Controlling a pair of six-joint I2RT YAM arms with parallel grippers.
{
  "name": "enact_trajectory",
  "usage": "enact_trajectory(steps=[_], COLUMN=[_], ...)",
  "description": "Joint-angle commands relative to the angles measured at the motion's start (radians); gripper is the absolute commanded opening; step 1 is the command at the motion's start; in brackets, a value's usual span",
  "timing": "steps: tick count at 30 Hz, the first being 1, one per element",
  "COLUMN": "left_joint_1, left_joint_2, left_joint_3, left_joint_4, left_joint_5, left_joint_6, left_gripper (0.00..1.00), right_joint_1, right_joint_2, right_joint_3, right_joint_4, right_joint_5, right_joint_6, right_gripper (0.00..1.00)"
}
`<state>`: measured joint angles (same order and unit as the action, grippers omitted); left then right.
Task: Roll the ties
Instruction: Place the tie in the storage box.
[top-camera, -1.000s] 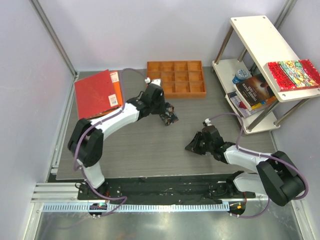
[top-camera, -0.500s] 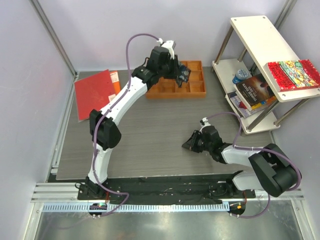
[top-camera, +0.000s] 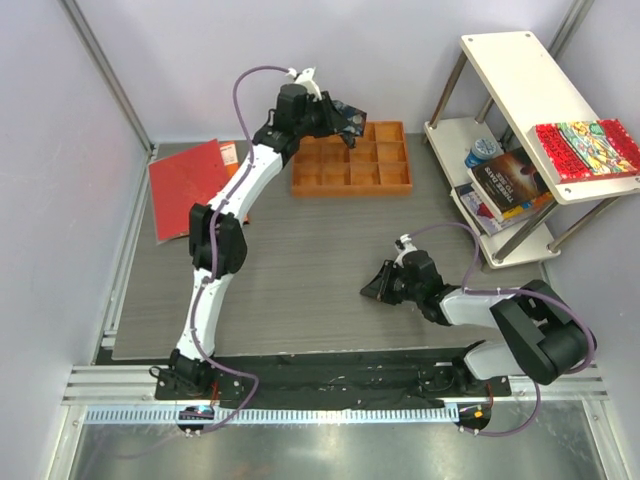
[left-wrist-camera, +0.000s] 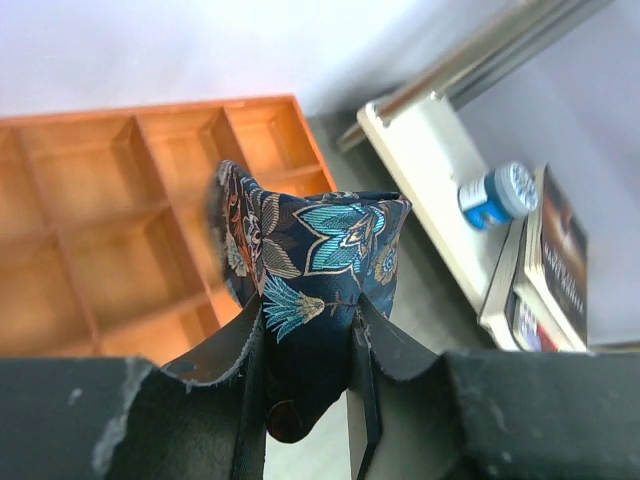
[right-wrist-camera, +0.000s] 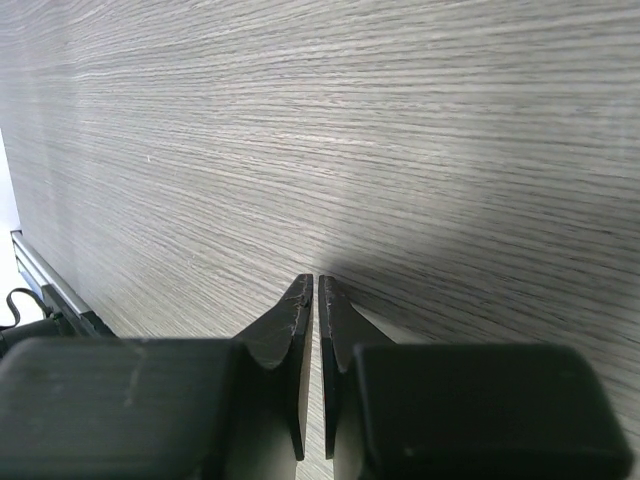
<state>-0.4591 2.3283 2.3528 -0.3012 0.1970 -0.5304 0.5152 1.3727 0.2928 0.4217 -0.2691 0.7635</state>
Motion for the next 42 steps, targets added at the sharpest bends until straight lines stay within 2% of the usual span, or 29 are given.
enact_trajectory(steps=[1, 5, 11, 13, 16, 18, 23, 24, 30, 35, 42], left_joint_1=[0.059, 0.082, 0.105, 0.105, 0.091, 0.070, 0.004, -0.022, -0.078, -0.121, -0.112], left_joint_2=[0.152, 0.279, 0.315, 0.319, 0.315, 0.315, 0.324, 0.333, 0.365, 0.404, 0.451], left_joint_3=[0.097, 0.189, 0.122, 0.125, 0.154, 0.178, 0.218, 0.223, 0.241, 0.266, 0.295], left_joint_4=[0.298, 0.320, 0.301, 0.241, 0.147, 0.064, -0.009, -0.016, -0.010, 0.013, -0.036], left_joint_5=[0.215, 0.210, 0.122, 0.110, 0.041, -0.059, -0.232, -0.310, -0.430, -0.612, -0.637], left_joint_6=[-0.135, -0.204, -0.175, -0.145, -0.031, 0.079, 0.283, 0.329, 0.411, 0.560, 0.601], left_gripper=[0.00, 0.00, 0.00, 0.00, 0.00, 0.00, 0.00, 0.00, 0.00, 0.00, 0.00], right_joint_1=[0.005, 0.005, 0.003, 0.005, 0.003, 0.005, 0.005, 0.005, 0.005, 0.005, 0.005], right_joint_2=[0.032, 0.026, 0.039, 0.039, 0.037, 0.039, 0.035, 0.037, 0.039, 0.043, 0.068], right_joint_3=[-0.012, -0.017, -0.011, -0.011, -0.009, -0.009, -0.011, -0.011, -0.011, -0.007, 0.005], right_joint_4=[-0.064, -0.063, -0.063, -0.061, -0.061, -0.063, -0.061, -0.061, -0.060, -0.058, -0.063], right_joint_5=[0.013, 0.025, 0.027, 0.024, 0.025, 0.025, 0.024, 0.024, 0.022, 0.019, 0.011], right_joint_6=[-0.046, -0.043, -0.041, -0.041, -0.039, -0.038, -0.039, -0.039, -0.038, -0.039, -0.039], right_gripper=[0.12, 0.12, 0.11, 0.11, 0.11, 0.10, 0.10, 0.10, 0.09, 0.09, 0.09])
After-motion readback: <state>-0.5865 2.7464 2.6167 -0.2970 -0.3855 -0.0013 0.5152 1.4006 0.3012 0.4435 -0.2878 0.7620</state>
